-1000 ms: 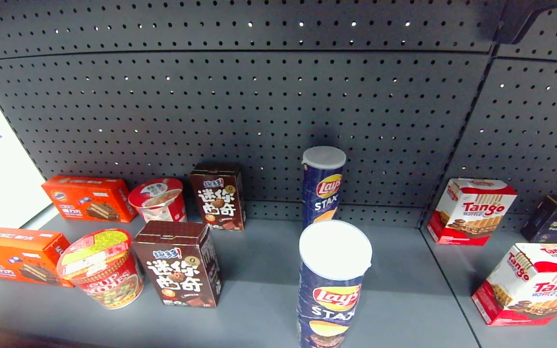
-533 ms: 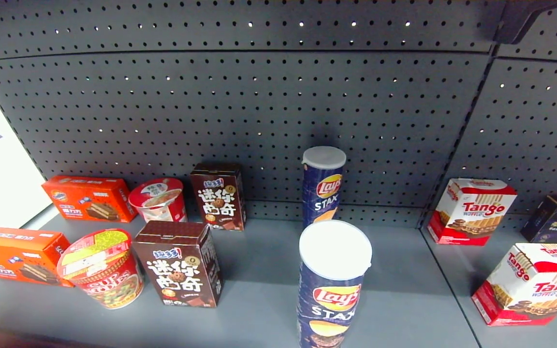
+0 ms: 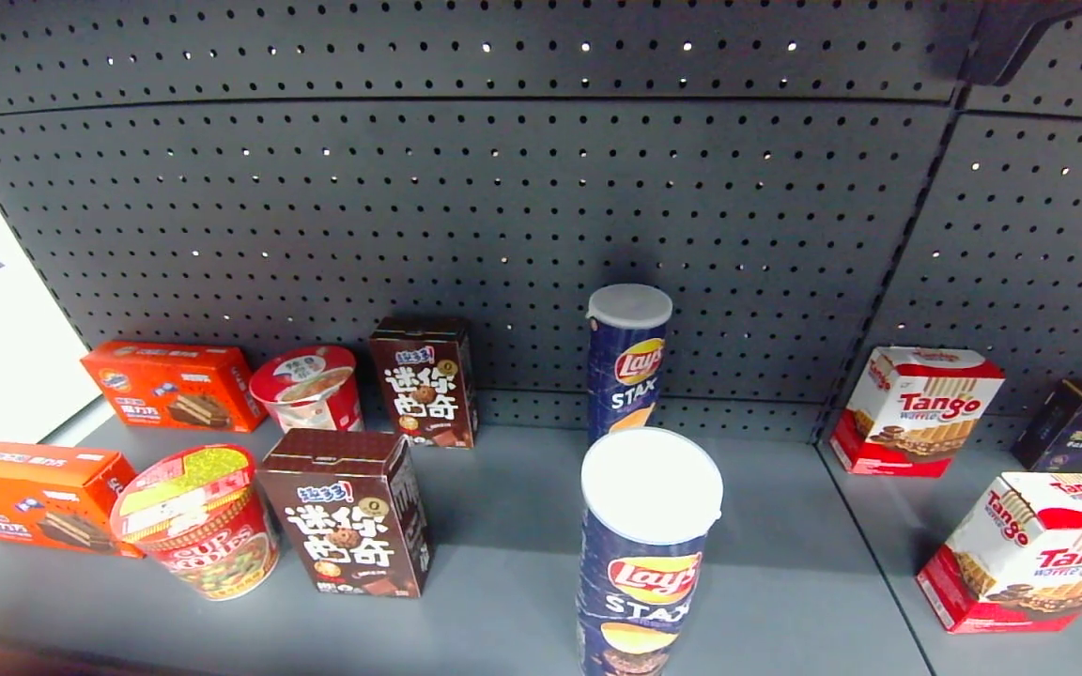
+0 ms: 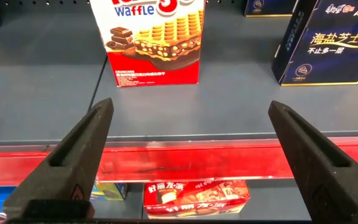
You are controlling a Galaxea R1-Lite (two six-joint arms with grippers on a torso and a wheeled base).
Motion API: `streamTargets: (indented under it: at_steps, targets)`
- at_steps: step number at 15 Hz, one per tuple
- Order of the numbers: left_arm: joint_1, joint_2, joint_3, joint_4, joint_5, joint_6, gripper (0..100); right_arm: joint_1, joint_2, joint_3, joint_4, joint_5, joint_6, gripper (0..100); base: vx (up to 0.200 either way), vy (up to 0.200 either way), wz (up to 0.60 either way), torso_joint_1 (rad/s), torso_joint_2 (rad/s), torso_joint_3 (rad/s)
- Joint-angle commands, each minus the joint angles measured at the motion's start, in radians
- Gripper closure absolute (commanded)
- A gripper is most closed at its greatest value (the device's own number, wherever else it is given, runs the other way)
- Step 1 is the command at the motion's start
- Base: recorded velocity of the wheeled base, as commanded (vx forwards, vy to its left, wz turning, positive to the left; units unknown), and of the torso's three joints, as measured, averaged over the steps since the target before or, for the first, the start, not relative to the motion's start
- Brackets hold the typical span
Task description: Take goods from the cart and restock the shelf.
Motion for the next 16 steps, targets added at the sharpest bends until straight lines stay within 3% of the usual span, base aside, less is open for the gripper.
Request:
streamTargets:
  at_steps: [1, 4, 16]
  targets:
    - [0.003, -0.002, 0.002, 0.0, 0.029, -0.031, 0, 0.0, 0.002, 0.0, 0.0, 0.002, 0.001, 0, 0.0, 0.0, 0.0, 0.0, 0.0, 0.0]
    - [0.003, -0.002, 0.002, 0.0, 0.032, -0.028, 0, 0.0, 0.002, 0.0, 0.0, 0.002, 0.001, 0, -0.133, 0.0, 0.0, -0.002, 0.0, 0.005]
    - [0.003, -0.002, 0.002, 0.0, 0.032, -0.029, 0, 0.0, 0.002, 0.0, 0.0, 0.002, -0.001, 0, 0.0, 0.0, 0.0, 0.0, 0.0, 0.0]
